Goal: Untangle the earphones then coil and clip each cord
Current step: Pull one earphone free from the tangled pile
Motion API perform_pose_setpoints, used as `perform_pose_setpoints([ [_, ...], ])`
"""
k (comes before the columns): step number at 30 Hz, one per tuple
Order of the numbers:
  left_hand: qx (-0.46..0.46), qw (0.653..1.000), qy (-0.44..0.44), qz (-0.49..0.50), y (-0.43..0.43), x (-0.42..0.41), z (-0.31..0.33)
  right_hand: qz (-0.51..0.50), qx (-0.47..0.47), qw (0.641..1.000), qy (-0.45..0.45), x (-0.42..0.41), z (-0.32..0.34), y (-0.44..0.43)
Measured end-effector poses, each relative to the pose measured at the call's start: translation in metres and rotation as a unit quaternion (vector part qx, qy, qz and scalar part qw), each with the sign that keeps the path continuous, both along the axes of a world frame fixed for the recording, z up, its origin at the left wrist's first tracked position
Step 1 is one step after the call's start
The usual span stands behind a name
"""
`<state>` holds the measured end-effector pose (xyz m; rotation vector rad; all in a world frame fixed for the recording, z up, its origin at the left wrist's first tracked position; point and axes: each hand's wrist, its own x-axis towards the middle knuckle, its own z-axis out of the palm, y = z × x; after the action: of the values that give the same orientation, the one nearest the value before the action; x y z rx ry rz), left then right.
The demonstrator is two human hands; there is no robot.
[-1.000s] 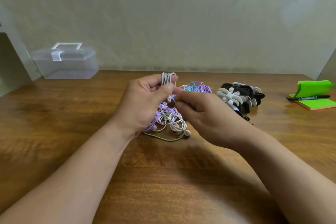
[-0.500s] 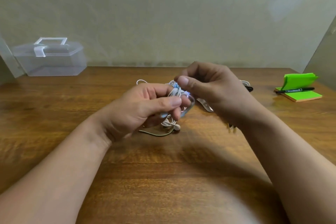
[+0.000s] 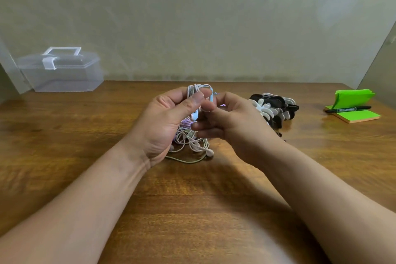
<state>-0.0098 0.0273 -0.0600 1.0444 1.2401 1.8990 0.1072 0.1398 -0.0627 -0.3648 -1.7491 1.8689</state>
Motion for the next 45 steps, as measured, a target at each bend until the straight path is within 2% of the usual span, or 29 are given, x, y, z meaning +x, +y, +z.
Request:
perform_pose_setpoints([
  [3, 0.006, 1.000, -0.009, 0.011, 0.001, -0.006, -0.001, 0.077, -0.059, 0.995, -0.018, 0.003, 0.003, -0.002],
  [5, 0.016, 0.999, -0.026, 0.027, 0.001, -0.011, -0.001, 0.093, -0.027, 0.994, -0.051, 0.007, 0.006, 0.002],
  [13, -0.009, 0.999, -0.010, 0.032, 0.006, -0.007, -0.006, -0.068, 0.083, 0.994, -0.024, 0.018, 0.019, 0.023],
  [16, -0.024, 1.000, -0.009, 0.018, 0.004, -0.004, -0.003, -0.088, 0.154, 0.984, -0.023, 0.015, 0.017, 0.020],
  [18, -0.037, 0.999, -0.022, 0.001, 0.002, 0.002, 0.000, -0.098, 0.260, 0.960, -0.013, 0.019, 0.016, 0.021],
  [19, -0.041, 0.999, -0.017, -0.005, 0.001, 0.005, 0.001, -0.108, 0.334, 0.936, -0.009, 0.022, 0.016, 0.020],
  [22, -0.052, 0.990, 0.132, 0.029, -0.002, 0.001, -0.002, -0.100, 0.492, 0.865, -0.014, 0.024, 0.018, 0.010],
  [24, -0.068, 0.975, 0.213, 0.006, -0.004, 0.000, -0.003, -0.098, 0.515, 0.851, -0.019, 0.020, 0.018, 0.003],
  [25, -0.079, 0.971, 0.224, -0.008, -0.004, 0.001, -0.005, -0.094, 0.500, 0.861, -0.008, 0.018, 0.018, 0.001],
  [26, -0.090, 0.972, 0.215, -0.022, -0.004, 0.004, -0.005, -0.080, 0.456, 0.887, 0.007, 0.016, 0.019, 0.000],
  [29, -0.116, 0.978, 0.151, -0.082, -0.004, 0.009, -0.004, -0.066, 0.247, 0.966, 0.027, 0.019, 0.023, 0.016],
  [31, -0.094, 0.982, 0.121, -0.107, -0.006, 0.007, -0.003, -0.034, 0.097, 0.994, 0.030, 0.021, 0.025, 0.027],
  [32, -0.073, 0.985, 0.097, -0.120, -0.008, 0.006, -0.002, -0.009, 0.041, 0.999, 0.025, 0.020, 0.022, 0.030],
  [35, -0.023, 0.989, 0.006, -0.147, -0.010, 0.005, 0.001, 0.045, -0.037, 0.998, -0.004, 0.008, 0.007, 0.023],
  [43, 0.010, 0.996, -0.035, -0.076, -0.003, 0.003, 0.003, 0.028, -0.182, 0.982, 0.032, -0.003, -0.002, 0.019],
  [45, 0.012, 0.998, -0.033, -0.054, -0.002, 0.005, 0.004, 0.033, -0.194, 0.980, 0.018, -0.004, -0.003, 0.015],
])
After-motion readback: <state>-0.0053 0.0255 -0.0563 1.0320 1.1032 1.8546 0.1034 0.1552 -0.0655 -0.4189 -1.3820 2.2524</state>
